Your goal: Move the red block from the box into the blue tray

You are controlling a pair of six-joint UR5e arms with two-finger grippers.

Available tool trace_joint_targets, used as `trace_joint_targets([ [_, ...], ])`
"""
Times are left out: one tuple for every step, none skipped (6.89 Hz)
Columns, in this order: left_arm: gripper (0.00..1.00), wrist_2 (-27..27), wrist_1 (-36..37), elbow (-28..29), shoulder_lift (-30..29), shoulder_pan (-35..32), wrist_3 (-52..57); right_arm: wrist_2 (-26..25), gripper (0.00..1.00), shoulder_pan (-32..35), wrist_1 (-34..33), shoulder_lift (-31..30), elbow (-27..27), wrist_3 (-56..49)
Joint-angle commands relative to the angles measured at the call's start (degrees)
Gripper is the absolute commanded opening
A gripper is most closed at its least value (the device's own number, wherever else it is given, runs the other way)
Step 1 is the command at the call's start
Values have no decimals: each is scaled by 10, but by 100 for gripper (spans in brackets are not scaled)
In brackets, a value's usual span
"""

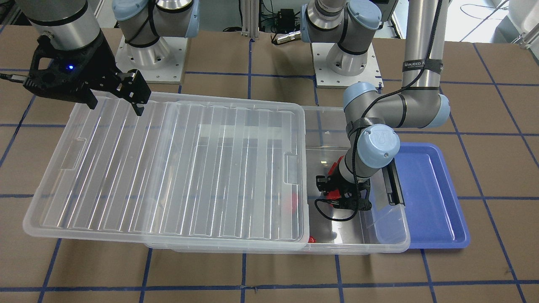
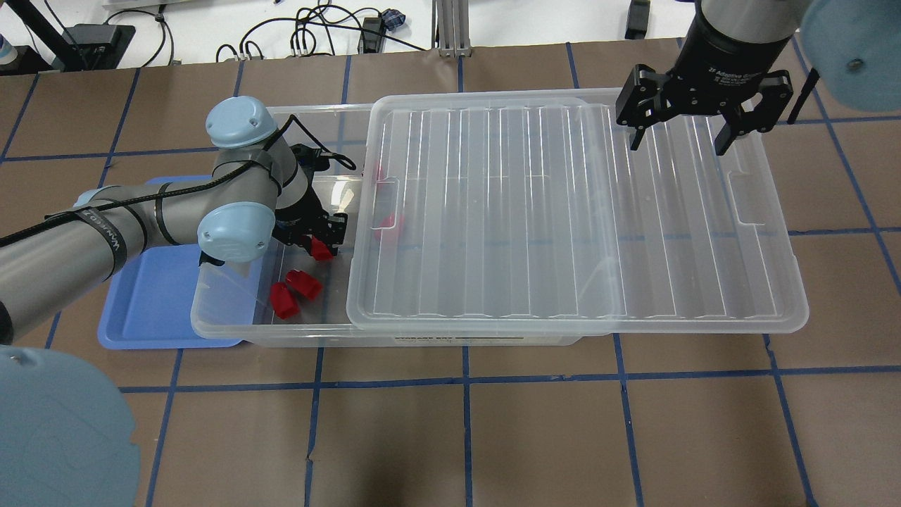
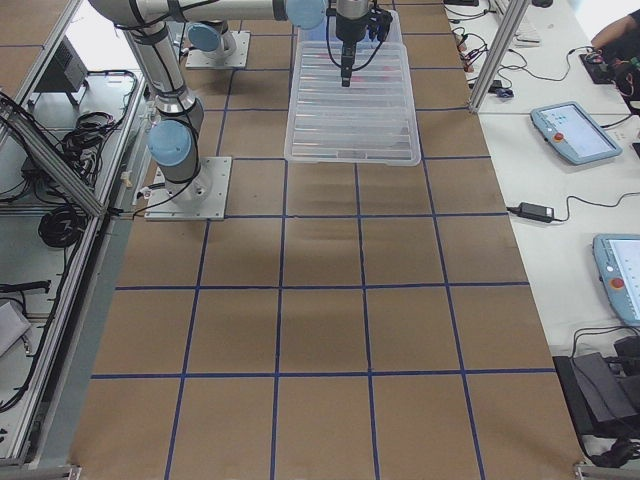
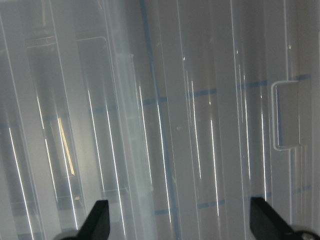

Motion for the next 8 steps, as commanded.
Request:
trace_joint_targets([
  [11,1,-12,12,15,-1,-26,0,100,0,-14,0,2,-3],
  [11,-2,-46,28,22,-3,-34,0,100,-1,-14,1,3,-4],
  [11,-2,-102,62,37,-3,-37,0,100,0,-14,1,2,-3],
  [11,-2,-171,103,55,-3,-42,0,100,0,-14,1,2,-3],
  [11,-2,-231,142,68,-3,-42,-1,100,0,-14,1,2,-2],
  [11,8,-262,158,79,-1,-31,-1,100,0,-14,1,2,-1],
  [10,18,-263,159,94,17,1,-1,100,0,-14,2,2,-2],
  [10,16,-275,161,109,55,11,-3,100,-1,-13,2,1,-2],
])
